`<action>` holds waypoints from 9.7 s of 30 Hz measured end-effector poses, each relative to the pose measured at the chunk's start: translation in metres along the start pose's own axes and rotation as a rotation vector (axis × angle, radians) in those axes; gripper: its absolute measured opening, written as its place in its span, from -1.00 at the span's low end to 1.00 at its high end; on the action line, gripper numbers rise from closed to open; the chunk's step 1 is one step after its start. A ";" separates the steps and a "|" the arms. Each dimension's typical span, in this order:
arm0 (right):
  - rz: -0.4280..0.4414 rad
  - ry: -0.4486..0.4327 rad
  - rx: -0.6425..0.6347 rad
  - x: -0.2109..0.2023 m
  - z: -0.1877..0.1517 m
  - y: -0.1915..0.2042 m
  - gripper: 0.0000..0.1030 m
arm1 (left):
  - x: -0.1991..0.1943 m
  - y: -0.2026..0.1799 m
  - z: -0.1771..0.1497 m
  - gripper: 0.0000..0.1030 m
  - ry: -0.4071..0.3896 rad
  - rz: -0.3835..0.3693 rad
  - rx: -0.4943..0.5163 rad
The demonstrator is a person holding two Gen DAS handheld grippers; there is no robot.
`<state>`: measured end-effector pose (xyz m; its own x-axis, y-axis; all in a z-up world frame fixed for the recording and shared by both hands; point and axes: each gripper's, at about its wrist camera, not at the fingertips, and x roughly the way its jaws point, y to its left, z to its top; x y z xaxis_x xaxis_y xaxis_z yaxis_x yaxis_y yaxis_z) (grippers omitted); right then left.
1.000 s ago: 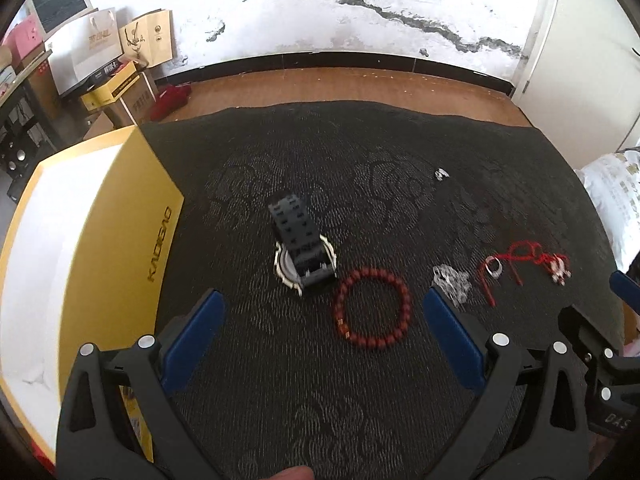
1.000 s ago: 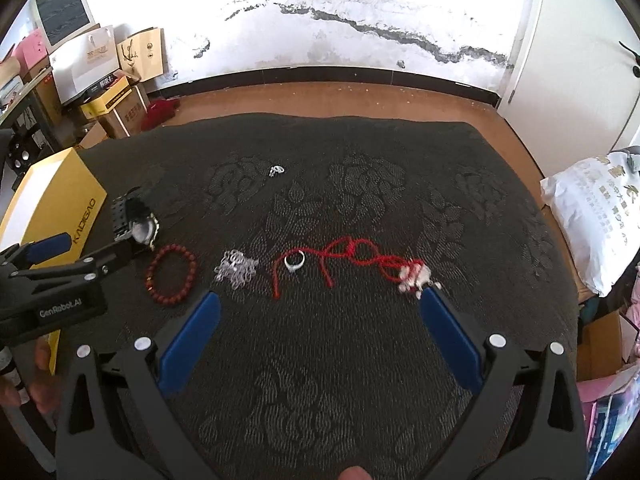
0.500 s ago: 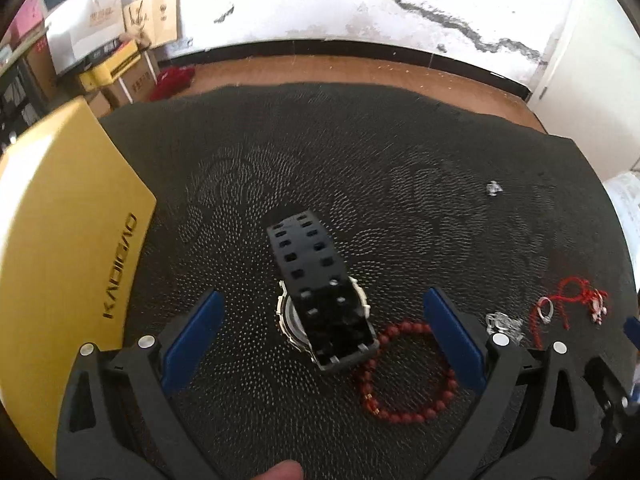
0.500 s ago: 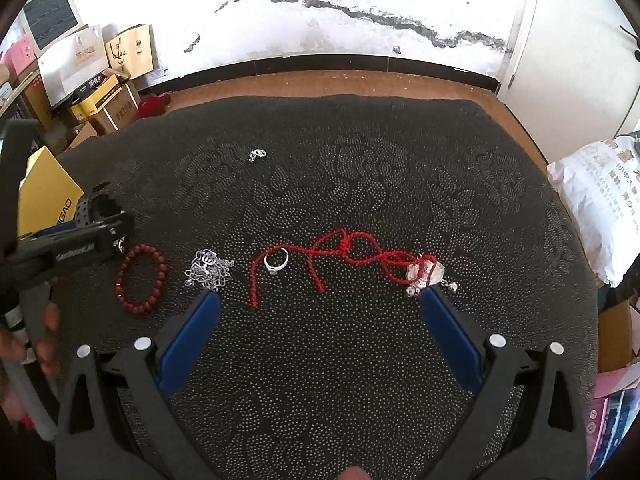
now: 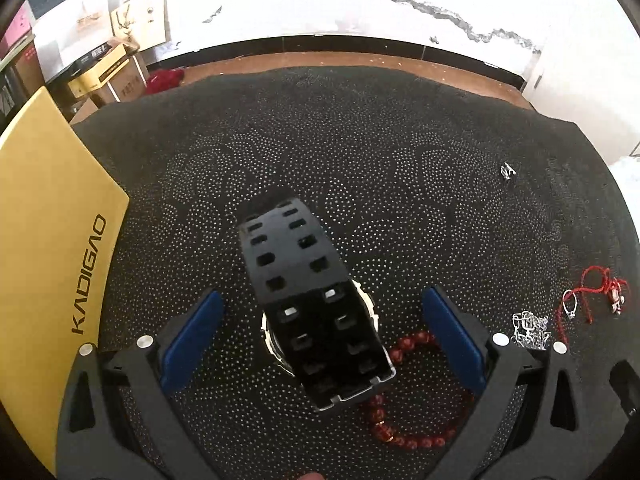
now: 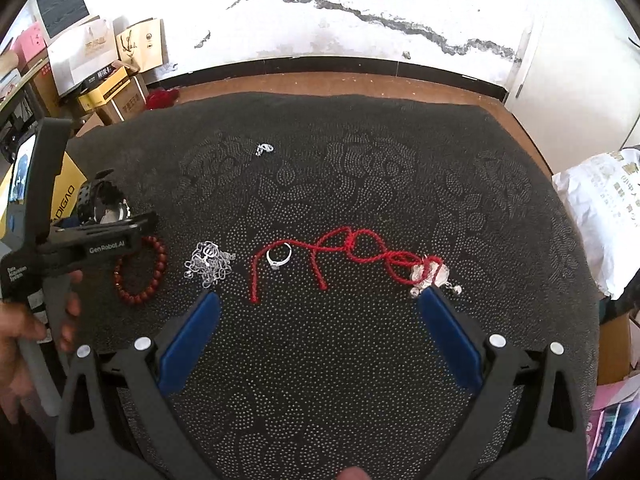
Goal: Organize jewelry
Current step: 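Close the left tool on the black watch while the right tool nears the pendant, then close the right tool on the red string pendant, then carry the watch in the left tool and pendant in the right tool over the white box, then open the left tool to drop the watch while the right tool releases the pendant into the box, then move both tools back over the bracelet, chain and ring on the rug, then grasp the red bead bracelet with the left tool while the right tool grasps the silver chain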
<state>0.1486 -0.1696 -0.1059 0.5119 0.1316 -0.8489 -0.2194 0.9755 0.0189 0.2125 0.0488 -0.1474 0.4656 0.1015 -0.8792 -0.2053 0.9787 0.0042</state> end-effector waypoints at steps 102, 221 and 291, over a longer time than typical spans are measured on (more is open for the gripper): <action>0.273 -0.111 -0.453 -0.298 -0.002 0.317 -0.36 | -0.366 0.217 -0.109 -0.03 -0.156 0.056 -0.075; -0.014 -0.081 -0.125 -0.228 -0.074 0.044 0.82 | -0.265 0.008 -0.115 0.88 -0.106 -0.109 0.097; 0.082 0.053 -0.163 0.037 -0.002 0.054 0.82 | -0.064 0.015 -0.050 -0.86 -0.088 -0.021 0.119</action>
<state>0.1542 -0.1125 -0.1371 0.4431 0.1962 -0.8747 -0.3924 0.9198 0.0075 0.1359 0.0484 -0.1148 0.5436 0.0910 -0.8344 -0.0940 0.9945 0.0472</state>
